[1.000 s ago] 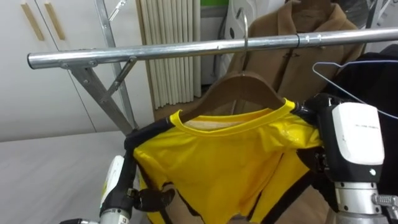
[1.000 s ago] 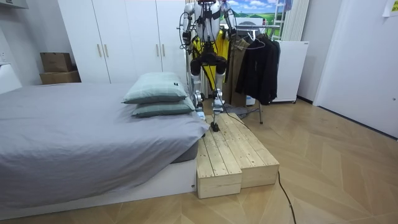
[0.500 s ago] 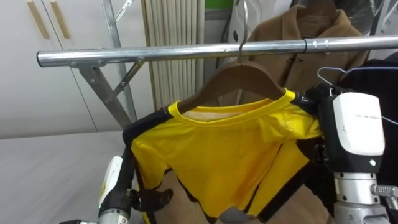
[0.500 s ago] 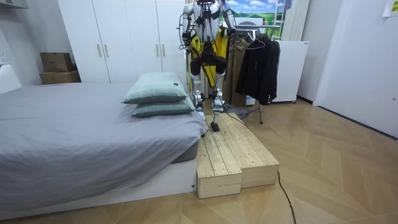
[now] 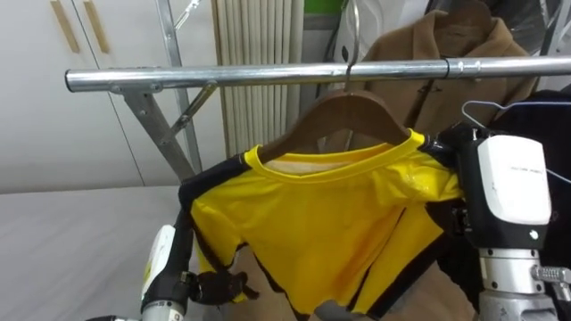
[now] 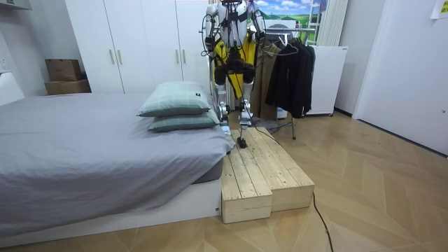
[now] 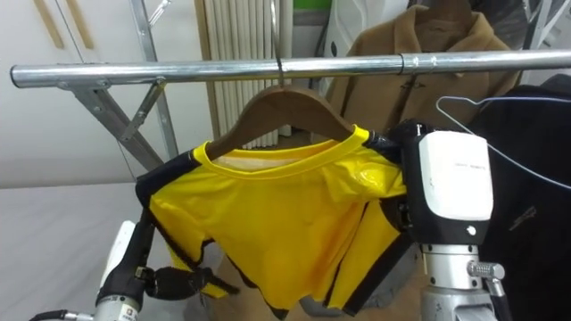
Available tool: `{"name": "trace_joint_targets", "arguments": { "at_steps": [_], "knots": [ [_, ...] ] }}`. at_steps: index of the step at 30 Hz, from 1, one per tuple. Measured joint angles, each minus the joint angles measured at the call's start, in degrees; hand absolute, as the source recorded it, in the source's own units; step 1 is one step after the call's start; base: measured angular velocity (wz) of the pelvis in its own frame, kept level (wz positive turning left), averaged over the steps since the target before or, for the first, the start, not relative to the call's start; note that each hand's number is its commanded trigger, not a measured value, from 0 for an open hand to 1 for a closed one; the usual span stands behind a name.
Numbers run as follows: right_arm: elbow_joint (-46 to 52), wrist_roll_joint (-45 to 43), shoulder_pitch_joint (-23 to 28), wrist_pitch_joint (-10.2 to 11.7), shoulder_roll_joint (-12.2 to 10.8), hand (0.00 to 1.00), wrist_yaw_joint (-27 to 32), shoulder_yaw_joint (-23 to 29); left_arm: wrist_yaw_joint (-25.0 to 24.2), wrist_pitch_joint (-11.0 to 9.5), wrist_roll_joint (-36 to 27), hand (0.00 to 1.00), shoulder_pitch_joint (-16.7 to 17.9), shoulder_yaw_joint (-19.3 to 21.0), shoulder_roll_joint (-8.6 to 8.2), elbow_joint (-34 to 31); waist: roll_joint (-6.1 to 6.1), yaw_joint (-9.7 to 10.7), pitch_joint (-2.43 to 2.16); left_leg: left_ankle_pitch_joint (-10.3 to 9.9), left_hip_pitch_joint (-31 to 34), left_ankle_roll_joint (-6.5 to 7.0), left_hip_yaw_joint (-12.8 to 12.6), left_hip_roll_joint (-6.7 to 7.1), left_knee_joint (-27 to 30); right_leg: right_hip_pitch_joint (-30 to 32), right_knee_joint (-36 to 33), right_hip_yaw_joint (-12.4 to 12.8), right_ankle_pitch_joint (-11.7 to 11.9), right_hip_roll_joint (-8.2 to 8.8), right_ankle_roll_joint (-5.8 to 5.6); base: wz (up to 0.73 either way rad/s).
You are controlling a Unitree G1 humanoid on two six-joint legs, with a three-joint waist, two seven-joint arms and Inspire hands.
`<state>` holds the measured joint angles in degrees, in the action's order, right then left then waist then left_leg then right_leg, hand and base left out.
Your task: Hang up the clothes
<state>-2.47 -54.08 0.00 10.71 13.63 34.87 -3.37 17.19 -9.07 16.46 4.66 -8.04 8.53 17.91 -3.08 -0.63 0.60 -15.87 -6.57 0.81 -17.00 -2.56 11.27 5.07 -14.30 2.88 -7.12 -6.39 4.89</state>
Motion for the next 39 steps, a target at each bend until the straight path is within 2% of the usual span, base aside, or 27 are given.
{"name": "trace_joint_targets", "arguments": {
  "at_steps": [9,15,21,26,31,39],
  "knots": [
    [-2.06,0.0,0.0,-0.16,0.0,1.0,-0.01,0.0,-0.28,0.39,0.08,0.0,0.0,0.02,-0.04,0.0,-0.17,-1.39,0.05,0.01,0.06,-0.01,0.14,-0.14,-0.11,-0.45,0.69,-0.54,0.09,0.04,0.02,0.02],
    [-2.06,0.22,-0.26,-0.33,0.01,1.0,-0.42,-0.04,-0.53,0.43,-0.06,0.0,-0.04,0.07,0.02,-0.01,-0.16,-1.48,0.05,0.0,-0.02,-0.01,1.56,-0.28,-0.25,-1.26,1.62,-1.94,0.1,0.23,0.04,0.08],
    [-2.33,4.01,-1.01,-0.8,0.25,1.0,-4.3,-0.51,-1.57,0.44,0.01,0.0,-0.05,0.03,0.42,-0.44,-0.21,-1.43,0.09,0.0,-0.5,-0.01,1.95,-0.56,-0.59,-1.77,1.76,-2.43,0.11,0.24,0.04,0.04],
    [-3.97,8.71,-3.19,-1.63,0.24,1.0,-8.68,-0.92,-1.89,0.42,-0.03,0.0,-0.31,0.1,2.15,-1.14,-0.46,-1.52,0.29,0.11,-1.12,-0.19,1.95,-0.56,-1.39,-2.03,1.74,-2.97,0.12,0.25,0.07,0.01],
    [-3.99,10.37,-5.24,-1.74,0.3,1.0,-11.88,-1.21,-2.03,0.41,0.9,0.0,-0.32,0.12,2.23,-1.14,-0.93,-1.62,0.59,0.27,-0.99,-0.44,1.94,-0.52,-1.52,-1.96,2.04,-3.04,0.17,0.28,0.16,0.0],
    [-4.0,14.59,-6.1,-1.72,1.37,1.0,-15.3,-1.23,-1.99,0.35,1.96,0.0,-0.49,0.27,2.22,-1.13,-0.88,-1.8,0.54,0.33,-0.87,-0.55,3.18,-0.69,-1.51,-2.36,2.72,-3.65,0.41,0.15,0.37,0.02]
  ]
}}
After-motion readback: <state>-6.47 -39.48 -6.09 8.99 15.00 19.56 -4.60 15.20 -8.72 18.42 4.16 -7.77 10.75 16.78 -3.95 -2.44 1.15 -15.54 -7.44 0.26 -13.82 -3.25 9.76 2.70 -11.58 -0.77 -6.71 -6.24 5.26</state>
